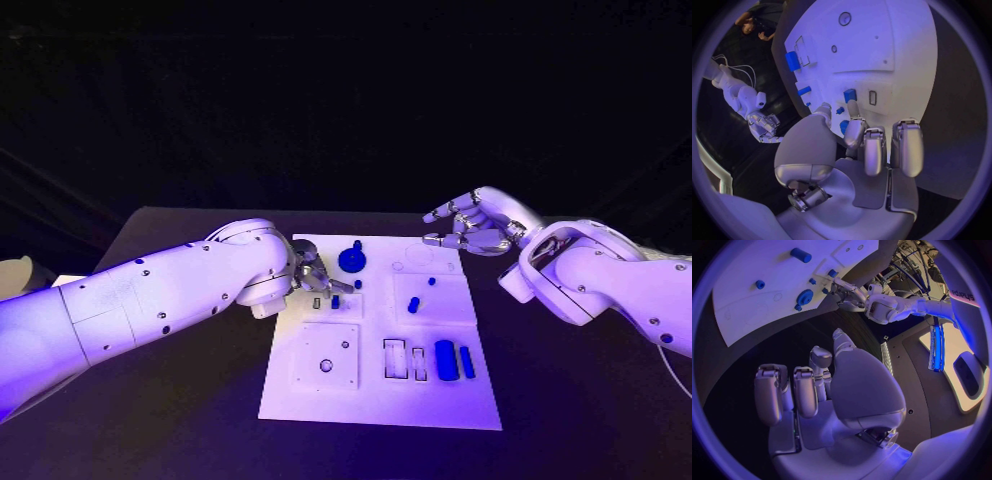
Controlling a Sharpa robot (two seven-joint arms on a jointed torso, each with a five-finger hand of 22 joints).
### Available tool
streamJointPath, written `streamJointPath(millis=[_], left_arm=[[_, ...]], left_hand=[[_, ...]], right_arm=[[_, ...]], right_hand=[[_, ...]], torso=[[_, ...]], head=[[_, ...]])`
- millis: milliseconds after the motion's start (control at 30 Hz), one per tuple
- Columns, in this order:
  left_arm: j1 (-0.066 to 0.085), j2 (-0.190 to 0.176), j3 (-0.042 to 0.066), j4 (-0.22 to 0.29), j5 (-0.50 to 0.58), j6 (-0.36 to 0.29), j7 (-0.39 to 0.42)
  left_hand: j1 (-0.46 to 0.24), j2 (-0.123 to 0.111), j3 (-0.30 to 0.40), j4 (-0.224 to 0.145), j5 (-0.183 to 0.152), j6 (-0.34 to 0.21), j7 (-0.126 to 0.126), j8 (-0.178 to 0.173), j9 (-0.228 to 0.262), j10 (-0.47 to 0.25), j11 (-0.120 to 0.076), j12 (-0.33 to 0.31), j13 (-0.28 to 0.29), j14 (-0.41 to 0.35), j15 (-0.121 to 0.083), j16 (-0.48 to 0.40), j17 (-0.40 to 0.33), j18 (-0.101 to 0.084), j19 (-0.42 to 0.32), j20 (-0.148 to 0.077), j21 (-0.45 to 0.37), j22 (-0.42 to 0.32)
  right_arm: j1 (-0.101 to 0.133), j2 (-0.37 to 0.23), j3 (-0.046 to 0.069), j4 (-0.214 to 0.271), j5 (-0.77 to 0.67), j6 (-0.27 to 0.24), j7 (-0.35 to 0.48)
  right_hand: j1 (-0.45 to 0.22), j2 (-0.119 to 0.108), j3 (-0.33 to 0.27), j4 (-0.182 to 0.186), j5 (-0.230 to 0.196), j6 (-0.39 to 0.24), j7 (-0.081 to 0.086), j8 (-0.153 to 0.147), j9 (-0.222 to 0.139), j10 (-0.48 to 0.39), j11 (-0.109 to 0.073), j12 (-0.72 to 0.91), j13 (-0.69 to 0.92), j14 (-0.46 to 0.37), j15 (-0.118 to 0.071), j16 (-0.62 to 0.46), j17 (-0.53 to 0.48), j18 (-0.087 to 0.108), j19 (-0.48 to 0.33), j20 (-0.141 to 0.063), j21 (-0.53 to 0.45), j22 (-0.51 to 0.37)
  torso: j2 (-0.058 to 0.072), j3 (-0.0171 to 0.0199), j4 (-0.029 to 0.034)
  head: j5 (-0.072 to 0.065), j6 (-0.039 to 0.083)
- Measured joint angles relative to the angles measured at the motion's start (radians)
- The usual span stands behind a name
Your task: Assemble the parts on the task board
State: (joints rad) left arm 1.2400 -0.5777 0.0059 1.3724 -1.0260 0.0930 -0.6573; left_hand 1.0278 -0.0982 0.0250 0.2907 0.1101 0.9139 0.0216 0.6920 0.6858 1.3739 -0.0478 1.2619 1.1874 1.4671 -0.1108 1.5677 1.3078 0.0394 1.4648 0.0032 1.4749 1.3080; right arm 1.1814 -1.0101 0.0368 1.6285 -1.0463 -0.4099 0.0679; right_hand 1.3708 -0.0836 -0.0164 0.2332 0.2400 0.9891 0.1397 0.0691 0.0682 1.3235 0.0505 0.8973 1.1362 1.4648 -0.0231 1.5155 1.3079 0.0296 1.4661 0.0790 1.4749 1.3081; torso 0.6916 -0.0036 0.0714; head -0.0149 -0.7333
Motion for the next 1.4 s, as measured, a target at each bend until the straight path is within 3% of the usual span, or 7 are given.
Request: streamJointPath(millis=[100, 233, 367, 467, 933, 1100, 1400], left_arm=[[0.008, -0.017, 0.01, 0.016, 0.038, -0.012, 0.009], [0.041, -0.043, 0.02, 0.018, 0.089, -0.011, 0.024], [0.091, -0.045, 0.025, -0.044, 0.115, 0.018, 0.034], [0.108, -0.029, 0.024, -0.104, 0.111, 0.037, 0.039], [0.114, 0.104, -0.011, -0.342, 0.021, 0.106, 0.076], [0.103, 0.133, -0.019, -0.387, -0.003, 0.132, 0.09], [0.087, 0.156, -0.023, -0.421, -0.02, 0.165, 0.112]], left_hand=[[0.038, 0.002, -0.029, -0.001, 0.0, -0.076, 0.03, -0.058, -0.036, -0.034, 0.024, -0.039, -0.047, -0.001, 0.023, 0.0, 0.0, 0.0, 0.002, 0.009, -0.019, 0.0], [0.093, 0.007, -0.049, -0.005, 0.005, -0.114, 0.059, -0.116, -0.09, -0.049, 0.05, -0.052, -0.069, -0.003, 0.042, 0.0, 0.0, 0.0, 0.0, 0.029, -0.038, 0.0], [0.126, 0.018, -0.059, -0.005, 0.005, -0.111, 0.065, -0.141, -0.125, -0.056, 0.058, -0.062, -0.085, -0.002, 0.049, 0.0, 0.0, 0.0, 0.002, 0.038, -0.049, 0.0], [0.138, 0.016, -0.067, -0.004, 0.005, -0.108, 0.068, -0.146, -0.14, -0.059, 0.06, -0.066, -0.094, -0.003, 0.05, 0.0, 0.0, 0.0, -0.002, 0.041, -0.051, 0.0], [0.16, 0.023, -0.096, -0.002, 0.009, -0.05, 0.057, -0.148, -0.171, -0.042, 0.051, -0.045, -0.065, 0.0, 0.054, 0.0, 0.0, 0.0, 0.002, 0.045, -0.042, 0.0], [0.168, 0.031, -0.096, -0.002, 0.009, -0.042, 0.055, -0.148, -0.175, -0.034, 0.05, -0.038, -0.056, 0.0, 0.054, 0.0, 0.0, 0.0, 0.002, 0.045, -0.031, 0.0], [0.164, 0.053, -0.108, -0.001, 0.009, -0.017, 0.048, -0.136, -0.179, -0.019, 0.042, -0.016, -0.033, -0.003, 0.05, 0.0, 0.0, 0.0, 0.002, 0.045, -0.016, 0.0]], right_arm=[[0.0, 0.0, -0.001, -0.003, 0.0, 0.0, 0.0], [0.0, 0.001, -0.002, -0.008, 0.001, 0.0, 0.0], [-0.001, 0.003, -0.003, -0.012, 0.001, 0.0, -0.001], [-0.001, 0.005, -0.003, -0.015, 0.001, 0.001, -0.001], [-0.002, 0.019, -0.003, -0.023, 0.001, 0.001, -0.001], [-0.002, 0.023, -0.003, -0.026, 0.002, 0.001, -0.001], [-0.003, 0.027, -0.003, -0.028, -0.003, 0.002, 0.0]], right_hand=[[-0.001, 0.001, 0.0, 0.0, 0.0, 0.0, 0.0, 0.0, 0.0, -0.002, 0.002, 0.0, -0.001, 0.0, 0.0, -0.001, 0.0, 0.0, 0.0, 0.0, 0.0, 0.0], [-0.002, 0.003, 0.0, 0.0, 0.0, 0.0, 0.0, 0.0, 0.0, -0.002, 0.002, 0.0, -0.001, 0.0, 0.0, -0.001, 0.0, 0.0, 0.0, 0.0, 0.0, 0.0], [-0.002, 0.002, 0.0, 0.0, 0.0, 0.0, 0.0, 0.0, 0.0, -0.002, 0.002, 0.0, -0.001, 0.0, 0.0, -0.001, 0.0, 0.0, 0.0, 0.0, 0.0, 0.0], [-0.002, 0.002, 0.0, 0.0, 0.0, 0.0, 0.0, 0.0, 0.0, -0.002, 0.002, 0.0, -0.001, 0.0, 0.0, -0.001, 0.0, 0.0, 0.0, 0.0, 0.0, 0.0], [-0.002, 0.002, -0.001, 0.001, 0.0, 0.0, 0.0, 0.0, 0.0, -0.002, 0.002, 0.0, -0.001, 0.0, 0.0, -0.001, 0.0, 0.0, 0.0, 0.0, 0.0, 0.0], [-0.002, 0.002, -0.003, 0.003, 0.0, 0.0, 0.0, 0.0, 0.0, -0.002, 0.002, 0.0, -0.001, 0.0, 0.0, -0.001, 0.0, 0.0, 0.0, 0.0, 0.0, 0.0], [-0.002, 0.002, -0.003, 0.003, 0.0, 0.0, 0.0, 0.0, 0.0, -0.002, 0.002, 0.0, -0.002, 0.0, 0.0, -0.001, 0.0, 0.0, 0.0, 0.0, 0.0, -0.001]], torso=[[0.0, 0.0003, 0.0001], [0.0, 0.0009, 0.0007], [0.0, 0.0022, 0.0012], [0.0, 0.0021, 0.0021], [0.005, -0.0022, -0.0006], [0.006, -0.004, -0.0012], [0.007, -0.004, -0.0017]], head=[[-0.002, 0.002], [-0.001, 0.006], [0.002, 0.008], [0.004, 0.01], [0.011, 0.015], [0.011, 0.013], [0.012, 0.009]])
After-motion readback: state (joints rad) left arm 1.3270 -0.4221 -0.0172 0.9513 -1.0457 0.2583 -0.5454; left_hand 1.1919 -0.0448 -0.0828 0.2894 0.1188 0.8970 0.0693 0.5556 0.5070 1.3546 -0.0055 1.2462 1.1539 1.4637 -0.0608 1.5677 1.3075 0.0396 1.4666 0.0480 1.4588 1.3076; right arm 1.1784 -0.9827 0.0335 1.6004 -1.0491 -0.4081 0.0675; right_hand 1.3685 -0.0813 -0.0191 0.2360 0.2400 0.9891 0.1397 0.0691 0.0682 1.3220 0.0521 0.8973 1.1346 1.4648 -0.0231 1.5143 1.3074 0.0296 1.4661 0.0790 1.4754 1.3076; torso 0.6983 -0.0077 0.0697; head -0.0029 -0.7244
